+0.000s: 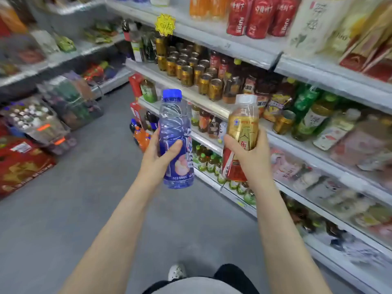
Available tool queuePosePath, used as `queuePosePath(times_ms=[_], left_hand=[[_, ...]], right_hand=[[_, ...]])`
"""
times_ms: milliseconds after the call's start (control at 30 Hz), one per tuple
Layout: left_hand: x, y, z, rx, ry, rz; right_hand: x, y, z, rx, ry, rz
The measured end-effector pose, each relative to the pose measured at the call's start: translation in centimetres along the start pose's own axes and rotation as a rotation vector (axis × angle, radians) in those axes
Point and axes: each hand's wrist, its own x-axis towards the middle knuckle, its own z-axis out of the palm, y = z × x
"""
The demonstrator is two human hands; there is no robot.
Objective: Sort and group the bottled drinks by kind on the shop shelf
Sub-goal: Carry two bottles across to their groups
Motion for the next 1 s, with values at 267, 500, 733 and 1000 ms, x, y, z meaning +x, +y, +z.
queuePosePath(times_ms=[267, 500, 733, 1000], left_hand=[[10.3, 2.4, -7.0, -0.064, 0.077, 0.009], [22.6, 5.3, -8.6, -0.032, 0.067, 0.064], [33.1, 9.1, -8.7, -0.071, 0.026, 0.131], [44.9, 11.2, -9.7, -0.141, -0.139, 0.2]], right_hand=[[8.0, -2.3, 11.6, -0.054, -0.088, -0.033], [19.7, -4.9, 18.0, -0.034, -0.1, -0.097], [29.5, -9.1, 21.7, -0.001, -0.021, -0.159], [36.0, -11.7, 24.8, 0.017, 0.196, -0.218]])
